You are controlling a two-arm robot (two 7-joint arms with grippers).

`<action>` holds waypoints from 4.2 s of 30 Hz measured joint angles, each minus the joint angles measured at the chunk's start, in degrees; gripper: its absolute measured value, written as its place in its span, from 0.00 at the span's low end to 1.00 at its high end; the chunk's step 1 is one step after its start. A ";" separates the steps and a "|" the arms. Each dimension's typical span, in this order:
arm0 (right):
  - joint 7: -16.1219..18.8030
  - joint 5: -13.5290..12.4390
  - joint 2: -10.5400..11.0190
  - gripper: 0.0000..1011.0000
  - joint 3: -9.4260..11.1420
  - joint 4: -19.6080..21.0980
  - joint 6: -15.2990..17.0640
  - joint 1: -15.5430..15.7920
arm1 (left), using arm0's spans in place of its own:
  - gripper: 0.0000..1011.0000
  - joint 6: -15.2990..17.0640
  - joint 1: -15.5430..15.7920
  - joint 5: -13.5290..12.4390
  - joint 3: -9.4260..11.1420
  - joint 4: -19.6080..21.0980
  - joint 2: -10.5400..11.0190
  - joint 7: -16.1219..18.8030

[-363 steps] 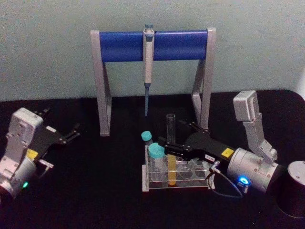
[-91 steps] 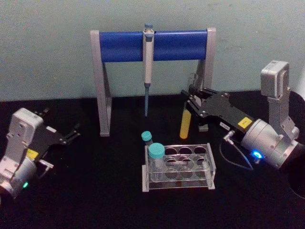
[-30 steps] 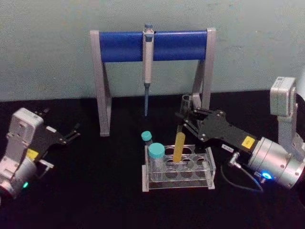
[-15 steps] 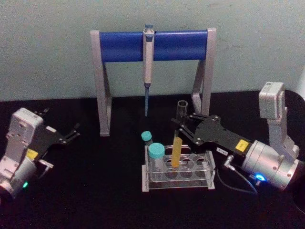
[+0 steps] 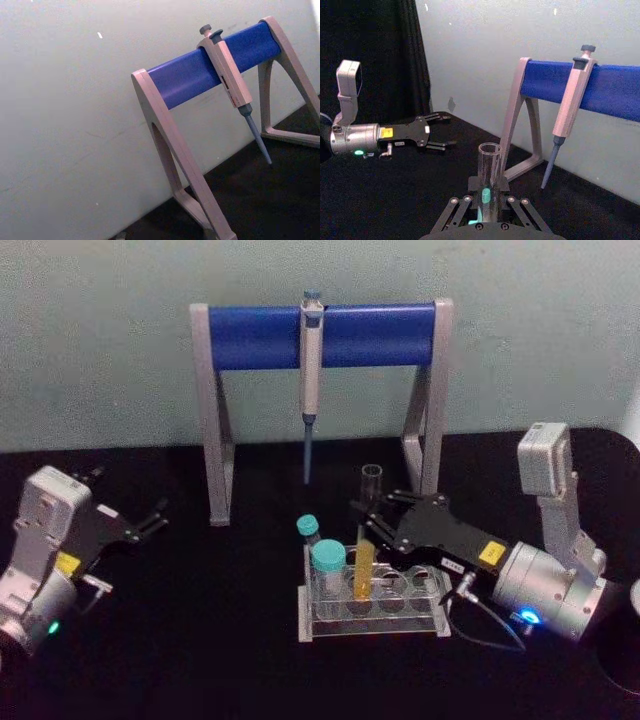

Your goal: Pick up the test tube from the test tube rack, shake it, then place it back into the test tube rack.

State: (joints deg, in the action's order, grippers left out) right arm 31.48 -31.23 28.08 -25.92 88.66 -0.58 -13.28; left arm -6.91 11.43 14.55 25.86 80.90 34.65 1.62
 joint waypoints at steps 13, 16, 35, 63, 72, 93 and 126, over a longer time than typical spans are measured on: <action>-0.23 1.27 -0.82 0.23 -1.13 -1.81 0.27 -0.59 | 0.99 0.00 0.00 0.00 0.00 0.00 0.00 0.00; -0.33 1.60 -0.94 0.23 -1.27 -2.02 0.28 -0.60 | 0.99 0.00 0.00 0.00 0.00 0.00 0.00 0.00; -0.95 3.19 -1.81 0.23 -1.52 -3.41 0.57 -0.51 | 0.99 0.00 0.00 0.00 0.00 0.00 0.00 0.00; -1.09 3.47 -1.81 0.35 -1.39 -3.29 0.70 -0.41 | 0.99 0.00 0.00 0.00 0.00 0.00 0.00 0.00; -1.04 3.43 -1.81 0.62 -1.39 -3.30 0.67 -0.41 | 0.99 0.00 0.00 0.00 0.00 0.00 0.00 0.00; -1.09 3.14 -1.84 0.99 -0.96 -2.92 0.45 -0.23 | 0.99 0.00 0.00 0.00 0.00 0.00 0.00 0.00; -30.64 18.89 -9.61 0.99 12.54 0.21 -5.01 11.17 | 0.99 0.00 0.00 0.00 0.00 0.00 0.00 0.00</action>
State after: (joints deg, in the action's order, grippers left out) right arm 0.84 -12.34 18.47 -13.37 88.87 -5.59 -2.11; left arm -6.91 11.43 14.55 25.86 80.90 34.64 1.62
